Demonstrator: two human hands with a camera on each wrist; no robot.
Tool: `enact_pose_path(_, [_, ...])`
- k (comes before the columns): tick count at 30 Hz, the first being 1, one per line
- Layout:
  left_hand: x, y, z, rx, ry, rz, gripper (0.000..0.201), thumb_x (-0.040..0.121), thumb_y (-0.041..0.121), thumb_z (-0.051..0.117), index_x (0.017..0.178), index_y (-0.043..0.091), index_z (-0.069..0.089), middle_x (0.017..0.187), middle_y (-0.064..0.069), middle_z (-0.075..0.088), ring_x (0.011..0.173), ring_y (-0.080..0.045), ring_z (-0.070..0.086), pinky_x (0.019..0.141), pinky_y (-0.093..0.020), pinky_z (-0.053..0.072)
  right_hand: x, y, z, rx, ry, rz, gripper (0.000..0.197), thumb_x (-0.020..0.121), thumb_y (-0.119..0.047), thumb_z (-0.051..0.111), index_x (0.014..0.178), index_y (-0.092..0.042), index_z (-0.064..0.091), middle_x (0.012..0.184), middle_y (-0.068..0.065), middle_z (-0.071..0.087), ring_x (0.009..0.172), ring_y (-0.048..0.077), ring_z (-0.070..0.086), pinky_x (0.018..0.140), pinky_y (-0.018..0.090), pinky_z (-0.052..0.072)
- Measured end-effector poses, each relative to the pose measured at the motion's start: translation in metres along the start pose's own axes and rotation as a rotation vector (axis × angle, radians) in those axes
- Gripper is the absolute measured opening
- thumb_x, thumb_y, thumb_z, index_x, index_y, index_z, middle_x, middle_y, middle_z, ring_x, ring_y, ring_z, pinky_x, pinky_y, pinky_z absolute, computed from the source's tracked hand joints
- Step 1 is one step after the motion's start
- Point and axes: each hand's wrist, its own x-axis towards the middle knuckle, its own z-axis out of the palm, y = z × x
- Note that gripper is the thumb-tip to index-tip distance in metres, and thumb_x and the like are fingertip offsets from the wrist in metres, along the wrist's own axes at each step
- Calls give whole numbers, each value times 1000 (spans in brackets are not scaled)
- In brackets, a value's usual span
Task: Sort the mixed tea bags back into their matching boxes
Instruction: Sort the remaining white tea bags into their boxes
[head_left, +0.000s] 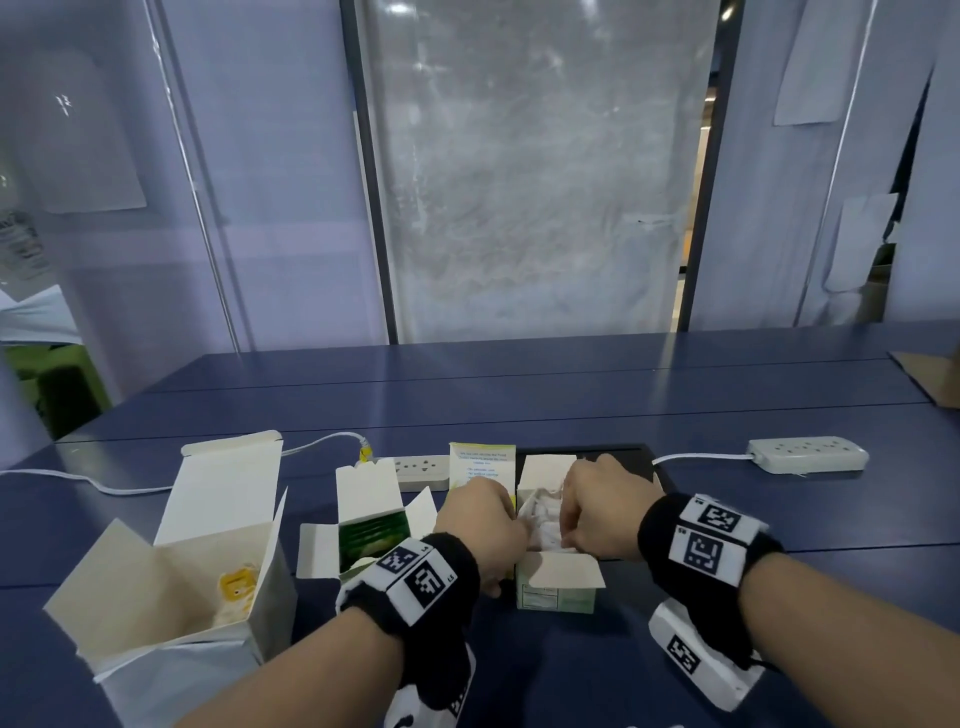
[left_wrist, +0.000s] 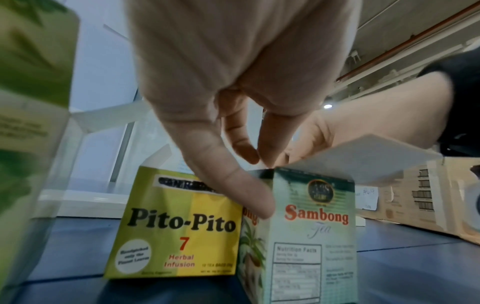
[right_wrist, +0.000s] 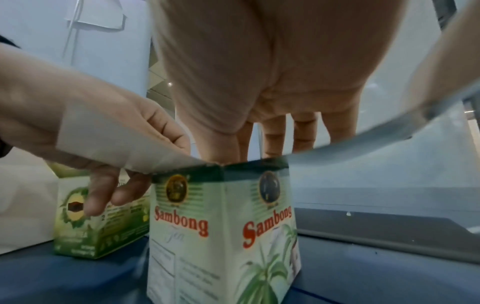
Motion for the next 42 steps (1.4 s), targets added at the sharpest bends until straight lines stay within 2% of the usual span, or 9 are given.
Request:
enact_pose_path(3, [2,-3,0,19,18,-9,14,83,11,57,69,9,56,61,-10,59,43,-27,58,41,-37,56,-5,-4,-8,-122,-30,-87,12,81,-28,68,70,-27,65,119,-3,50,106,21,50,82,34,45])
enact_pose_path(9, [5,-2,3,61,56,18,13,75,20,67,69,15,57,72,-6,61,48,-22,60,35,-30,51,-11,-14,-14,-526,32,-263,18,89,-23,58,102,-15,67,122,0,47,112,25,40,85,37,35])
enact_pose_path(18, [7,-3,3,181,52,105,17,78,30,71,65,22,63,74,4,63,56,-12,56,45,-19,46,-17,-1,-7,-257,23,-162,11,83,-23,63,87,-25,73,114,-6,51,105,21,40,90,36,36])
enact_pose_path(27, [-1,4,-4,362,-82,204,28,84,10,49,88,20,74,92,1,69,86,-21,59,98,-38,42,-29,13,0,-82,-106,-128,27,94,-30,48,108,-41,68,136,-13,41,121,21,32,105,38,30])
enact_pose_path(31, [-6,4,-4,324,-115,261,27,89,14,50,105,23,69,105,0,64,93,-19,56,89,-30,45,-40,12,-2,-18,13,-155,37,91,-22,44,116,-39,65,145,-11,36,126,21,29,111,37,24])
enact_pose_path(35, [-12,4,-3,360,-216,265,33,91,12,46,111,23,70,113,2,63,87,-12,51,72,-20,40,-60,7,3,-141,-98,-144,52,83,-11,42,122,-41,60,154,-7,22,134,26,19,117,45,10])
enact_pose_path(37, [-17,7,-5,381,-234,257,37,88,10,45,115,21,68,116,-2,63,87,-15,51,76,-22,40,-70,9,5,-100,-27,-112,55,82,-7,44,128,-35,57,155,-6,20,136,26,16,118,43,8])
enact_pose_path(40, [-28,4,-10,370,-108,289,39,89,4,40,116,19,64,114,-7,61,95,-22,56,86,-26,40,-89,17,2,54,297,-101,43,84,-4,48,119,-22,66,143,0,41,128,25,29,111,31,23])
enact_pose_path(42, [-40,-3,-14,267,8,297,30,87,4,43,103,19,63,98,-4,61,86,-21,57,74,-23,43,-106,21,3,141,481,-96,32,82,-1,51,99,-18,72,117,0,57,111,22,45,96,25,35])
